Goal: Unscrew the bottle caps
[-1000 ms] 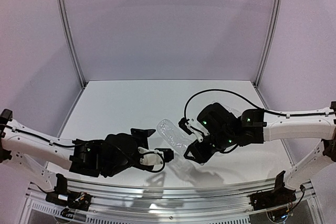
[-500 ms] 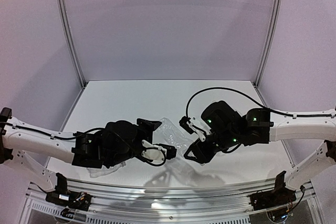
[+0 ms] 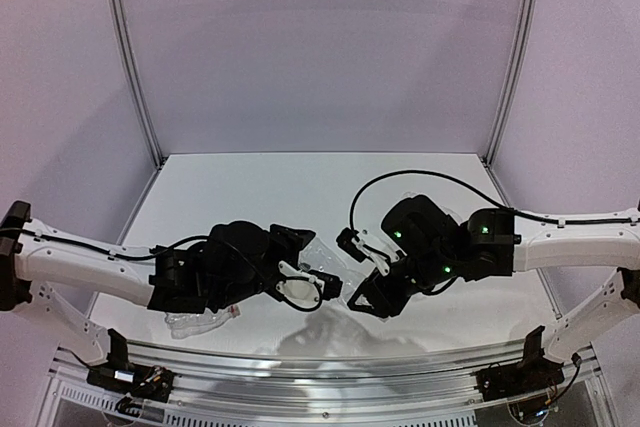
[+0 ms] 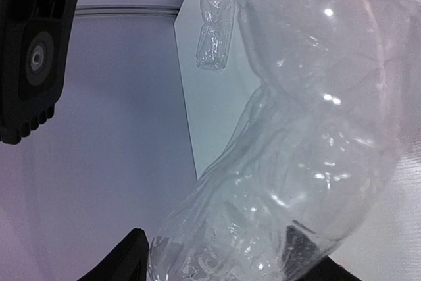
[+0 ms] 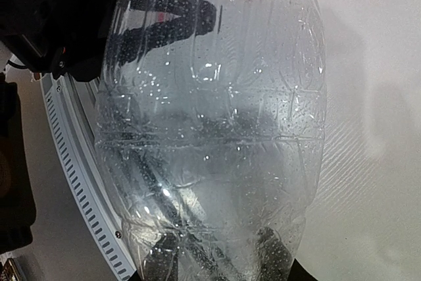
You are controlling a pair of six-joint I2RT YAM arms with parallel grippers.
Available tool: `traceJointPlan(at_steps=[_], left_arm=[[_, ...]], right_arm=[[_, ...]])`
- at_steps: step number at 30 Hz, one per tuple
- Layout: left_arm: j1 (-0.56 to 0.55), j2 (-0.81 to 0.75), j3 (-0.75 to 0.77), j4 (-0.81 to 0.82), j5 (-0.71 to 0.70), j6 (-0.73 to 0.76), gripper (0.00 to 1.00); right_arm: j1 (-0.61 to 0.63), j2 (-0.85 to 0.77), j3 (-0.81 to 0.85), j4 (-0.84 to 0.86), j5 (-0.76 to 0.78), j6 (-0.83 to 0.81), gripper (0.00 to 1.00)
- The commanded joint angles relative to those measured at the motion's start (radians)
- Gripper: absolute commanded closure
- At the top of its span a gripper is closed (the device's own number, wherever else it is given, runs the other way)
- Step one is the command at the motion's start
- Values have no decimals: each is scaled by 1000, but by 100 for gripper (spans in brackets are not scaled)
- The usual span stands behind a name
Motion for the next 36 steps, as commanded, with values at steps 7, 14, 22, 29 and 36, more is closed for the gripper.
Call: traceJointPlan(at_steps=[7, 14, 22, 29, 36], left_arm=[[9, 24, 27, 21, -2, 17, 52], [9, 1, 13, 22, -13, -14, 54], [-7, -56, -32, 11, -13, -164, 54], [23, -120, -30, -64, 61, -390, 52], [61, -203, -11, -97, 264, -662, 54]], right_arm=[[13, -18, -8, 1, -34, -22, 67], [13, -74, -17, 3, 38, -8, 31], [13, -239, -56, 20, 76, 9, 1], [13, -417, -108, 82, 47, 9, 1], [13, -524, -149, 138, -9, -6, 1]])
